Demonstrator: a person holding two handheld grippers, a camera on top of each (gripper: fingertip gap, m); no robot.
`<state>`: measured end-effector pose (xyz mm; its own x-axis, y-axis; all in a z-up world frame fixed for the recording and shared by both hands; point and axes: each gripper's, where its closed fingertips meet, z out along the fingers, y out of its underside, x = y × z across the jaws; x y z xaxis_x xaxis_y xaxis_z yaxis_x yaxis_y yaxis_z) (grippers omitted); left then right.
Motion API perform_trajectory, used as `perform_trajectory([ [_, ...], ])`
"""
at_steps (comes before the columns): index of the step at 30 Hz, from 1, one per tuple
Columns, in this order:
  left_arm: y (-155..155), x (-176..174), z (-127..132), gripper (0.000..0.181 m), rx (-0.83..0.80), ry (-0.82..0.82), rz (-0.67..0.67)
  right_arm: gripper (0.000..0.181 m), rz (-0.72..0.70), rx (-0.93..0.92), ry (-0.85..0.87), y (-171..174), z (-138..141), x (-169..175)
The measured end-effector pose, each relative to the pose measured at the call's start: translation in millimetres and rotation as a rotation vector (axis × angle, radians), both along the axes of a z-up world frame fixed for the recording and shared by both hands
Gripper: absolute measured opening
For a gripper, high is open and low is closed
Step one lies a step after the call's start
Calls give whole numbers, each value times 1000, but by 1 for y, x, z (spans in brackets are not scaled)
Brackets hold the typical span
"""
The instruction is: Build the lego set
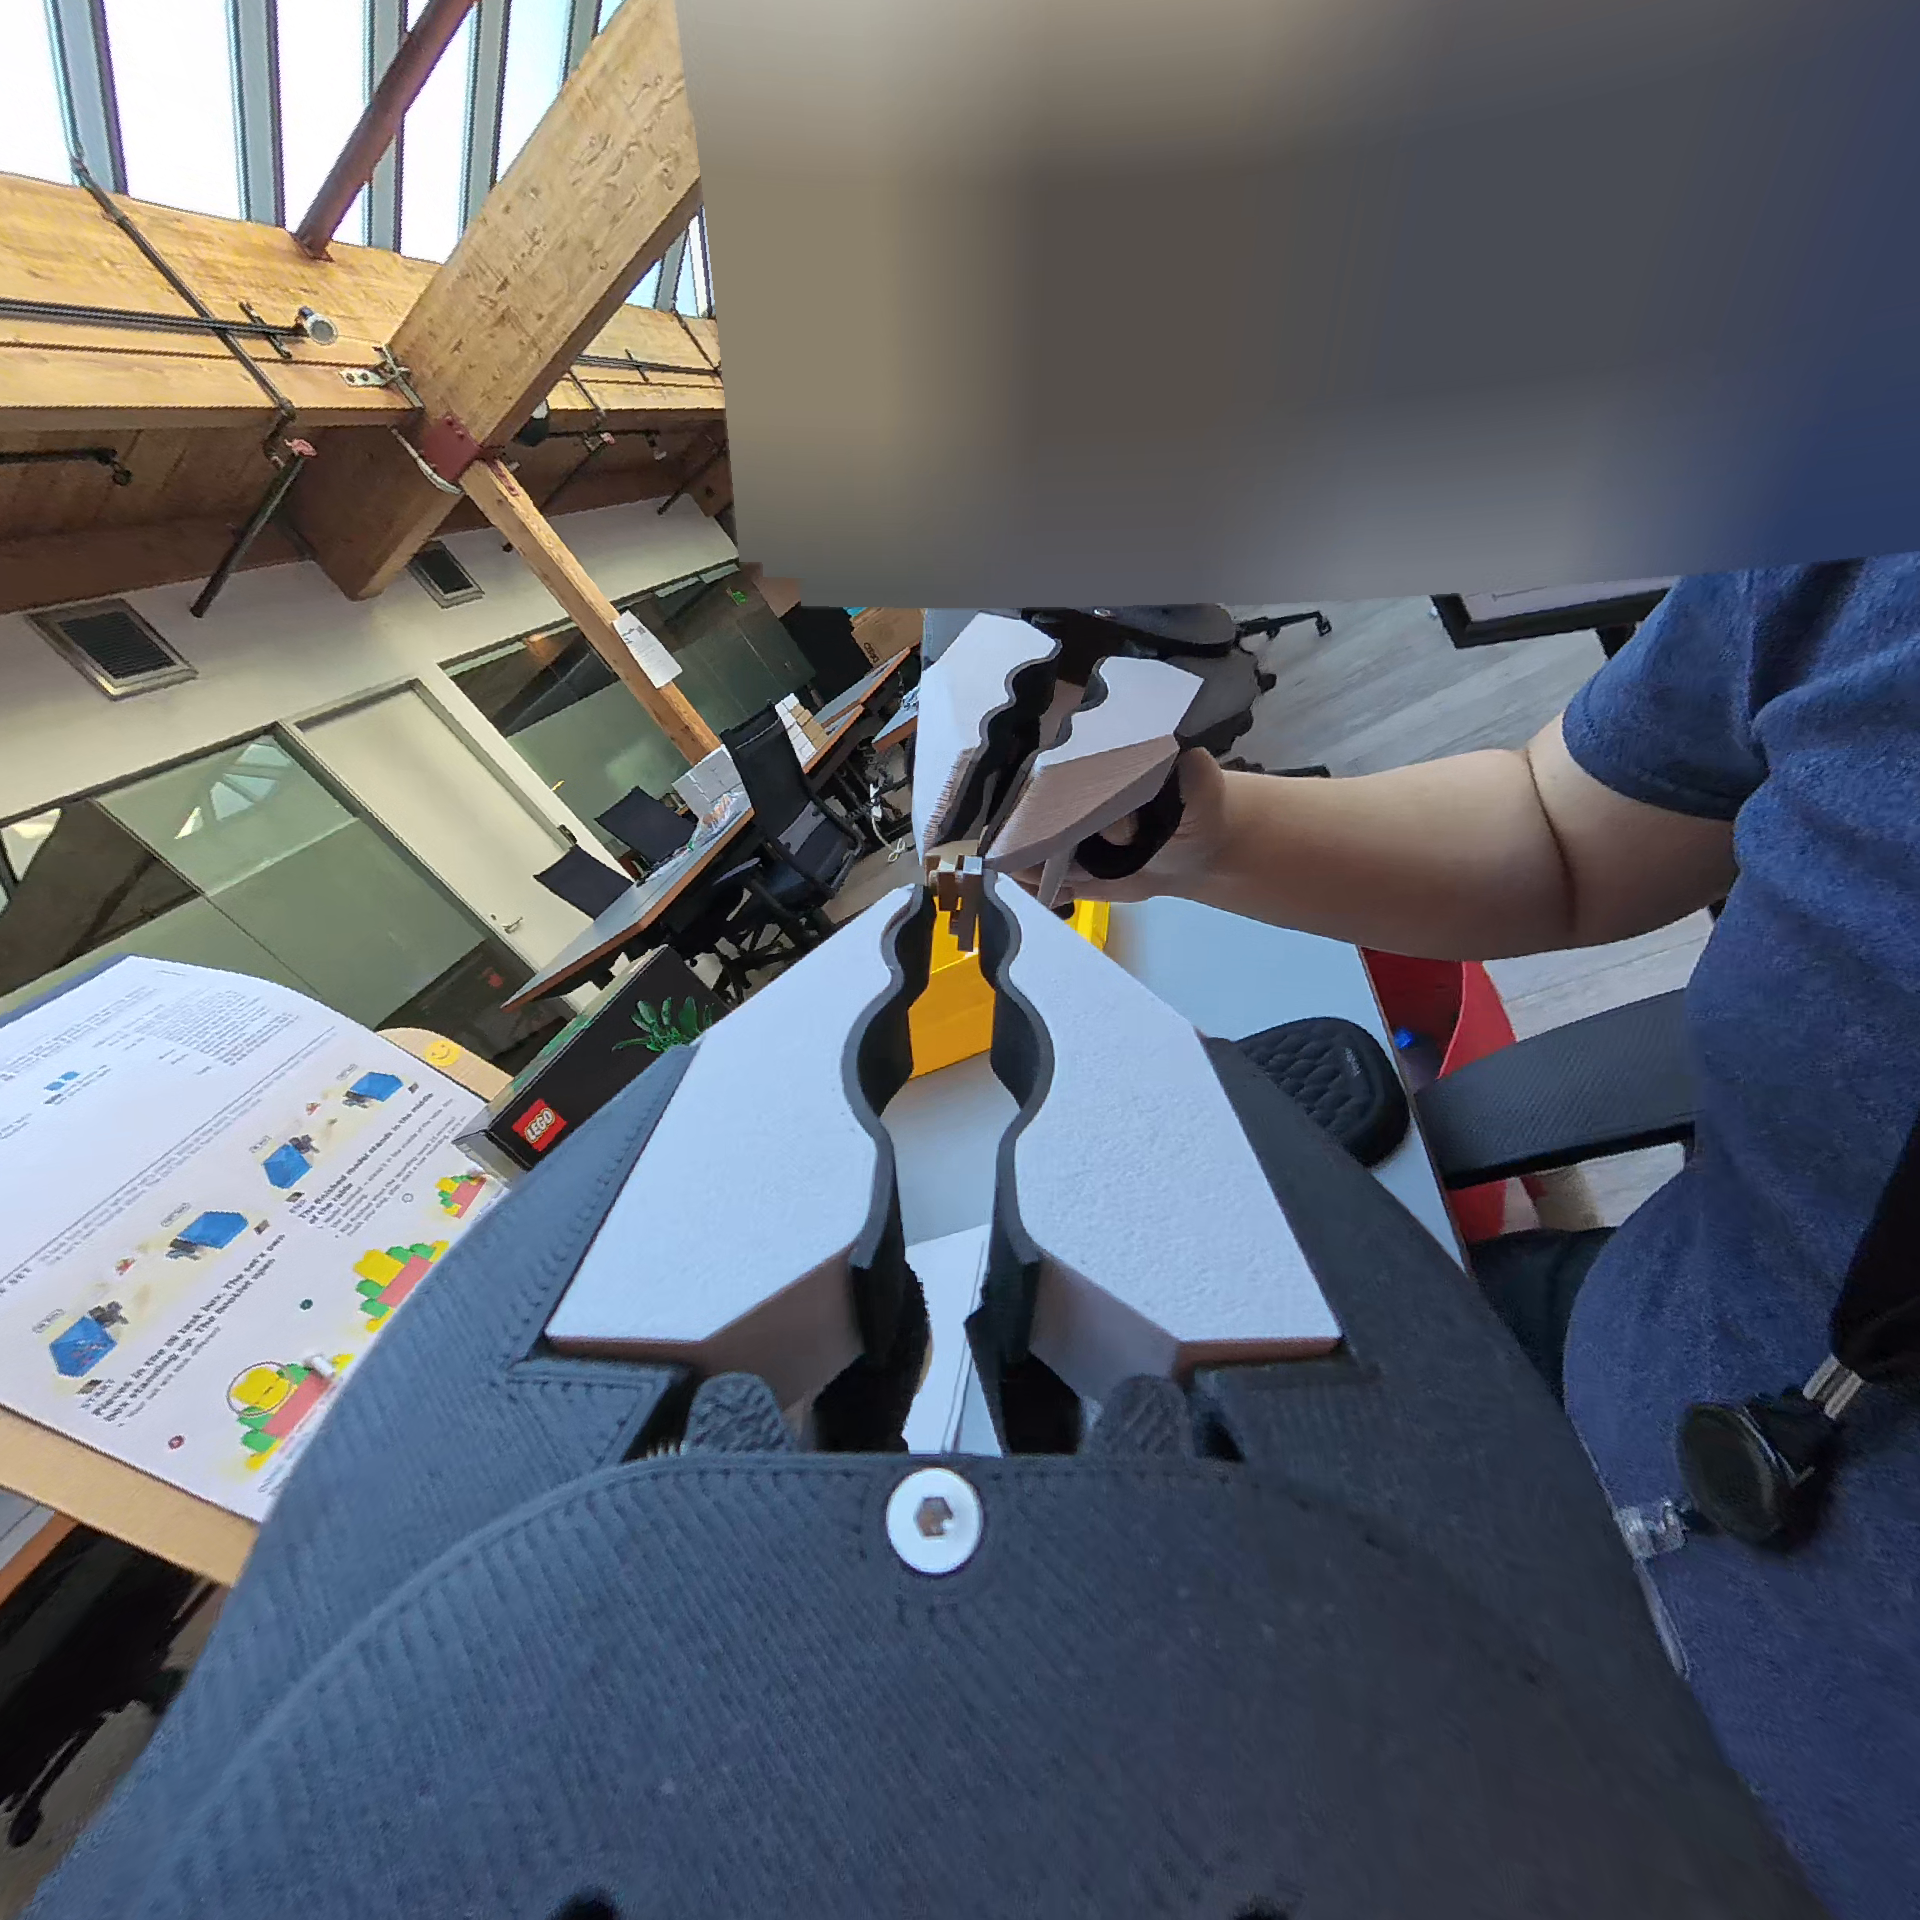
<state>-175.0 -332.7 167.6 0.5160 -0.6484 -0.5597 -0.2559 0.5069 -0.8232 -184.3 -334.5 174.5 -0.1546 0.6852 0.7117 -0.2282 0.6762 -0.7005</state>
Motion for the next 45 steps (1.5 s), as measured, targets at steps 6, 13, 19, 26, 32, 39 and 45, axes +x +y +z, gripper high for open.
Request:
perform_trajectory([
  [6, 3, 0, -4, 7, -85, 2, -14, 6, -35, 73, -16, 4, -4, -1],
  [13, 4, 0, -3, 8, -30, -2, 25, 6, -27, 53, -46, 4, -4, 0],
  [19, 11, -4, -4, 19, -86, -29, 53, 6, -38, 31, -67, 9, -8, -2],
  [26, 16, -6, -8, 7, -41, 5, 102, 6, -68, 15, -69, 17, -9, -6],
  [32, 19, -7, -9, 6, -31, 6, 108, 5, -75, -6, -75, 20, -10, -7],
  [39, 22, -9, -12, 6, -16, 30, 131, 6, -61, -45, -100, 23, -13, -9],
  [45, 25, -9, -18, 6, -81, 32, 131, 6, -40, -90, -123, 26, -18, -10],
])
